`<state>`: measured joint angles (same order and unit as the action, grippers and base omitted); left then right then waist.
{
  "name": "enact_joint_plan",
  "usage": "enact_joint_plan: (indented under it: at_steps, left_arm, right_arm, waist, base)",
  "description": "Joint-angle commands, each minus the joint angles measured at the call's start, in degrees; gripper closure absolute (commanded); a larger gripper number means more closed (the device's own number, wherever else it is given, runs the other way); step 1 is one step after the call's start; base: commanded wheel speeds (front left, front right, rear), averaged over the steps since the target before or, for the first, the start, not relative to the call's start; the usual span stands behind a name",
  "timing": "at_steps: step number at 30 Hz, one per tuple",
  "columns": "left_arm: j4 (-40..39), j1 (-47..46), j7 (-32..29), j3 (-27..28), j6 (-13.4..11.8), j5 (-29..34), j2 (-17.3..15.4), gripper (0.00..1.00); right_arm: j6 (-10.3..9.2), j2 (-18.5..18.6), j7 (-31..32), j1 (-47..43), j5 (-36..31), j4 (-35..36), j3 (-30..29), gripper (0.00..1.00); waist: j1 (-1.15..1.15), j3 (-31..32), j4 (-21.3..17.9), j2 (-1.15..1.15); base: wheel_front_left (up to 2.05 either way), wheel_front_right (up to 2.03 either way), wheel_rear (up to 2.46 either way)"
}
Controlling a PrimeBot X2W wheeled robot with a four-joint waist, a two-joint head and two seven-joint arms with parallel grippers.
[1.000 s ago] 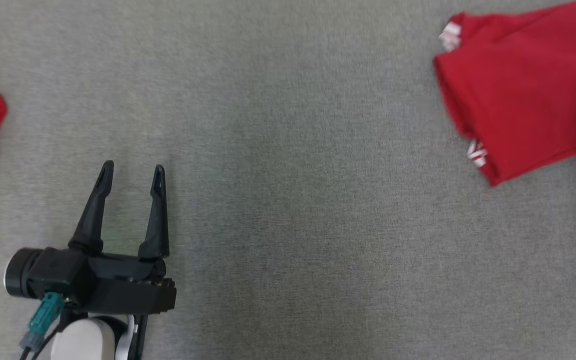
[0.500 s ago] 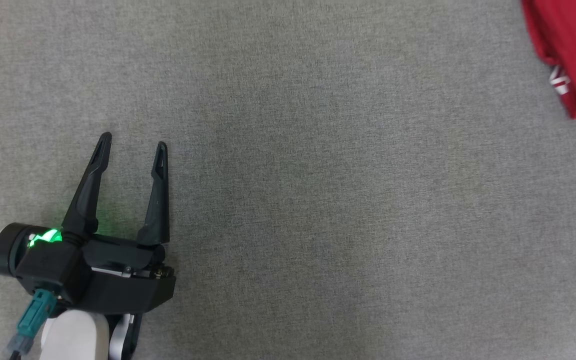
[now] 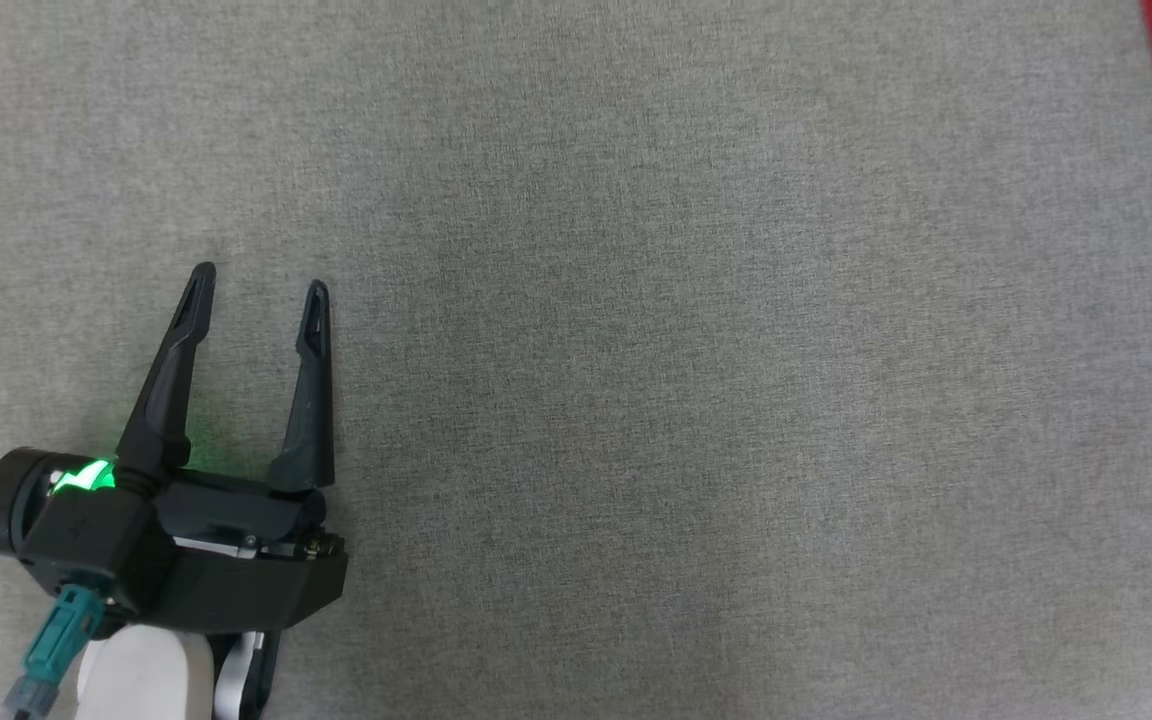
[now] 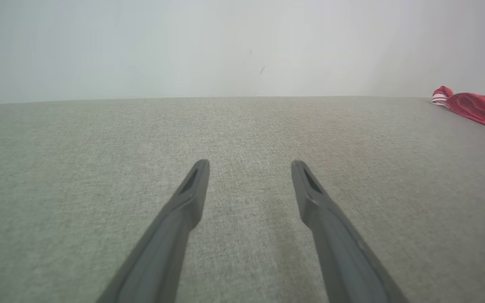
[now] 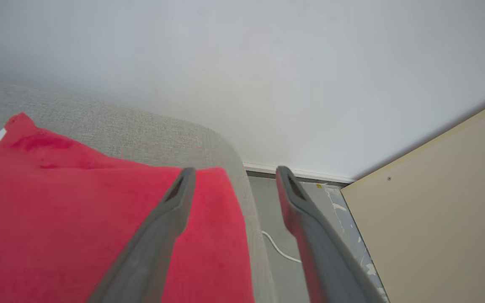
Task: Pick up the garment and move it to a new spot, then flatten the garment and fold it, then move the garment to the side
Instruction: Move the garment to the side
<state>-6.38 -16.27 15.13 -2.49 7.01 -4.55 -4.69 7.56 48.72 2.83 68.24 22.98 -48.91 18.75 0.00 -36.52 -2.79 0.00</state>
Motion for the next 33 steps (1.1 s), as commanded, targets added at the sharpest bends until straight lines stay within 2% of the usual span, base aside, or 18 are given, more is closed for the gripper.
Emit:
enact_joint_plan:
  at_steps: [1,6,14,15,16,22,24,33]
  left_arm:
    - [0.71,0.07,-0.01,0.38,-0.01,-0.04,0.04,0.00]
    - [1.84,1.32,-0.01,1.39,-0.33,-0.55,0.38,0.00]
    - [4.12,6.96,0.00,5.08,-1.51,-1.47,0.81,0.00]
    - [4.12,6.96,0.00,5.08,-1.51,-1.47,0.81,0.00]
    - [4.44,8.82,0.00,6.19,-1.91,-1.70,0.87,0.00]
    - [5.71,13.51,0.00,8.27,-2.26,-1.78,1.05,0.00]
    - [5.85,14.07,0.00,8.43,-2.33,-1.77,1.06,0.00]
    - [8.48,17.21,0.00,8.86,-2.43,-1.97,1.29,0.00]
  right_arm:
    - [-0.12,-0.79,-1.32,0.47,-0.77,-0.33,-0.12,0.00]
    - [-0.12,-2.36,-4.76,-0.99,-1.81,-0.54,0.12,0.00]
    - [-0.12,-9.43,-12.35,-7.43,-0.88,2.90,1.51,0.00]
    - [-0.12,-9.43,-12.35,-7.43,-0.88,2.90,1.51,0.00]
    - [-0.12,-11.71,-14.18,-9.83,-0.66,4.27,1.61,0.00]
    - [-0.12,-17.49,-17.15,-19.38,-0.96,9.99,-0.39,0.00]
    - [-0.12,-18.35,-17.36,-21.29,-1.06,11.29,-0.80,0.00]
    - [-0.12,-25.28,-17.99,-40.13,-3.00,23.10,-8.20,0.00]
  waist:
    - [0.00,0.95,0.10,0.00]
    - [0.00,5.16,0.48,0.00]
    - [0.00,15.58,0.48,0.00]
    - [0.00,15.58,0.48,0.00]
    - [0.00,18.10,0.32,0.00]
    - [0.00,24.28,0.66,0.00]
    - [0.00,25.01,0.83,0.00]
    - [0.00,31.06,2.58,0.00]
  base:
    - [0.00,0.00,0.00]
    - [0.00,0.00,0.00]
    - [0.00,0.00,0.00]
    - [0.00,0.00,0.00]
    - [0.00,0.00,0.00]
    - [0.00,0.00,0.00]
    - [0.00,0.00,0.00]
    - [0.00,0.00,0.00]
